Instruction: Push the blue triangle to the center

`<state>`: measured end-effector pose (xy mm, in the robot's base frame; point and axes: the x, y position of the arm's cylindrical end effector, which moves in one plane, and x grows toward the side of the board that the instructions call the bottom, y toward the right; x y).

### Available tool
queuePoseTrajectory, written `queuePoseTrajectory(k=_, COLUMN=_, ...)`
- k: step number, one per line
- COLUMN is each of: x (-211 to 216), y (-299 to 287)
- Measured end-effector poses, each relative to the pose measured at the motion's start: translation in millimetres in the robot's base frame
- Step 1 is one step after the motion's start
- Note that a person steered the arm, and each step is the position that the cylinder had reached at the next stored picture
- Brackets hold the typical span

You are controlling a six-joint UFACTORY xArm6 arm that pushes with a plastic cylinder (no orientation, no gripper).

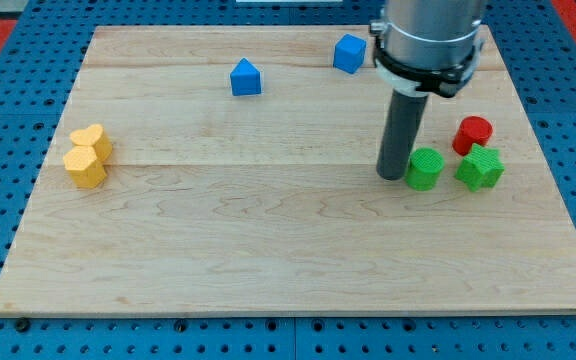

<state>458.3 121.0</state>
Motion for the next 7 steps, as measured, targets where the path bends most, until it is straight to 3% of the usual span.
queuePoseTrajectory(k=1, x=0, y=18)
queuePoseTrajectory(k=2, x=-1, y=-22)
queuePoseTrajectory(k=4, x=-85, y=-166)
queuePoseTrajectory(k=6, x=-172, y=-272)
queuePoseTrajectory(k=7, x=-194, y=-254)
